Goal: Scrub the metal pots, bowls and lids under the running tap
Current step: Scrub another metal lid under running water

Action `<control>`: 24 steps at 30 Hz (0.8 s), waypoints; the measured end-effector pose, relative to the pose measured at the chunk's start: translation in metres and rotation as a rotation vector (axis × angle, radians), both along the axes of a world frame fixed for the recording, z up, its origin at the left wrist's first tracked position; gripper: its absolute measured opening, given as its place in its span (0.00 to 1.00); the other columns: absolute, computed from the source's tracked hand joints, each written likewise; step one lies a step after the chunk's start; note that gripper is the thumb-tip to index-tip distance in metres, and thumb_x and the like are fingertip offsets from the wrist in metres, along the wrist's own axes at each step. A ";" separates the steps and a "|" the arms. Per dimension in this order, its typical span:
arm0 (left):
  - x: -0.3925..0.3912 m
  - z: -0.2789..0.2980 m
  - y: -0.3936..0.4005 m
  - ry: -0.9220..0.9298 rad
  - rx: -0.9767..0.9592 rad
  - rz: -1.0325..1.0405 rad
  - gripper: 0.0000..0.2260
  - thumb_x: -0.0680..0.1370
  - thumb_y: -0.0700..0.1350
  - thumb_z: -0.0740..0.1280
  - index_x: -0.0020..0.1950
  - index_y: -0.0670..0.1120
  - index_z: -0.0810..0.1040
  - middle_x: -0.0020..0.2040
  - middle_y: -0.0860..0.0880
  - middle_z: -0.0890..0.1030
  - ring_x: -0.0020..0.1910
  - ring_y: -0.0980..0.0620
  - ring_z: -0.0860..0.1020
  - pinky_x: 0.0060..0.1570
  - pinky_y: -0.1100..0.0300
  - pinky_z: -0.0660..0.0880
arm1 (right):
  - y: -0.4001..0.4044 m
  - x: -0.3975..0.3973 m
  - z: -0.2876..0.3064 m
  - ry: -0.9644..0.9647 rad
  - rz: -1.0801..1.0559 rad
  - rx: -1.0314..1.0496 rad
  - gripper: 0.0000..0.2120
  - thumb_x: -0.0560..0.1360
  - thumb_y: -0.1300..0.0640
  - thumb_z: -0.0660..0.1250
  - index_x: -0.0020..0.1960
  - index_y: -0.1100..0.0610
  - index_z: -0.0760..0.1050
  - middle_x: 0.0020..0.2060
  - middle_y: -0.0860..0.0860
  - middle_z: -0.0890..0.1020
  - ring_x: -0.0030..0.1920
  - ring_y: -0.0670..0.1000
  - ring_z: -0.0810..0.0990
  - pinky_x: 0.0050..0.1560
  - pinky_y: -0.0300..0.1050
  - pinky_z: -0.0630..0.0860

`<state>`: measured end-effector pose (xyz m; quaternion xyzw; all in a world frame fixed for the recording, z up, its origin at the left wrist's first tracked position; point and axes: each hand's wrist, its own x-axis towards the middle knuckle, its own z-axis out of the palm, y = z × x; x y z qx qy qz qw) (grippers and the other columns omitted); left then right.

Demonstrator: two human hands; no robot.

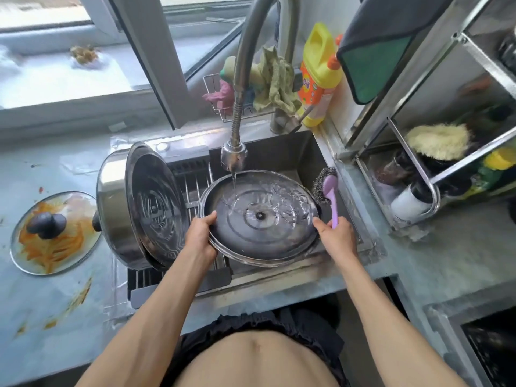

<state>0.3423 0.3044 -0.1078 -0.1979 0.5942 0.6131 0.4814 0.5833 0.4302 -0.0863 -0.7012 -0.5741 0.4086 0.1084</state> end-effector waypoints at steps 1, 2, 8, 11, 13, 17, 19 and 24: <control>-0.001 0.003 0.002 -0.002 0.005 -0.024 0.08 0.82 0.39 0.65 0.59 0.37 0.79 0.52 0.40 0.85 0.50 0.43 0.84 0.42 0.51 0.83 | 0.005 -0.002 0.001 0.017 -0.003 -0.014 0.17 0.75 0.45 0.71 0.46 0.57 0.71 0.40 0.53 0.76 0.35 0.49 0.73 0.31 0.43 0.63; -0.001 0.005 0.005 -0.006 0.013 -0.045 0.07 0.83 0.40 0.64 0.55 0.39 0.80 0.48 0.42 0.85 0.46 0.45 0.84 0.42 0.52 0.83 | 0.011 -0.003 0.002 0.053 -0.016 -0.030 0.16 0.75 0.47 0.72 0.47 0.58 0.70 0.39 0.52 0.75 0.34 0.48 0.72 0.31 0.43 0.63; -0.007 0.007 0.023 0.010 -0.065 -0.121 0.05 0.83 0.37 0.63 0.55 0.39 0.79 0.37 0.44 0.86 0.38 0.46 0.84 0.40 0.51 0.83 | 0.039 -0.006 0.010 0.114 -0.026 0.050 0.12 0.73 0.60 0.72 0.43 0.56 0.68 0.38 0.53 0.75 0.35 0.54 0.73 0.33 0.45 0.65; -0.004 0.014 0.030 0.059 -0.105 -0.148 0.09 0.81 0.32 0.61 0.45 0.40 0.77 0.29 0.45 0.83 0.26 0.49 0.82 0.26 0.57 0.81 | 0.052 -0.004 0.018 0.100 0.007 0.089 0.09 0.73 0.60 0.72 0.45 0.58 0.70 0.40 0.54 0.76 0.40 0.57 0.75 0.40 0.44 0.66; -0.003 0.018 0.037 0.102 -0.135 -0.180 0.10 0.79 0.31 0.60 0.42 0.41 0.76 0.30 0.44 0.82 0.26 0.48 0.82 0.26 0.57 0.80 | 0.063 -0.003 0.021 0.094 0.025 0.117 0.09 0.72 0.59 0.72 0.45 0.59 0.71 0.41 0.54 0.77 0.42 0.57 0.75 0.41 0.44 0.67; -0.001 0.031 0.047 0.159 -0.153 -0.247 0.10 0.77 0.33 0.60 0.39 0.43 0.73 0.29 0.45 0.78 0.31 0.45 0.75 0.37 0.57 0.70 | 0.080 -0.004 0.021 0.114 0.054 0.127 0.10 0.71 0.59 0.72 0.47 0.58 0.72 0.44 0.55 0.78 0.45 0.58 0.76 0.43 0.44 0.67; -0.001 0.036 0.050 0.173 -0.138 -0.223 0.09 0.77 0.33 0.61 0.40 0.42 0.74 0.31 0.45 0.77 0.32 0.45 0.75 0.40 0.56 0.69 | 0.087 -0.004 0.012 0.131 0.048 0.098 0.11 0.71 0.59 0.72 0.51 0.58 0.73 0.46 0.54 0.79 0.46 0.57 0.77 0.44 0.44 0.68; -0.003 0.049 0.048 0.238 -0.122 -0.062 0.08 0.78 0.32 0.62 0.41 0.42 0.73 0.33 0.45 0.74 0.21 0.53 0.75 0.27 0.60 0.72 | 0.086 -0.013 -0.014 0.222 0.019 -0.030 0.13 0.71 0.60 0.72 0.53 0.58 0.74 0.48 0.57 0.81 0.46 0.58 0.79 0.45 0.46 0.73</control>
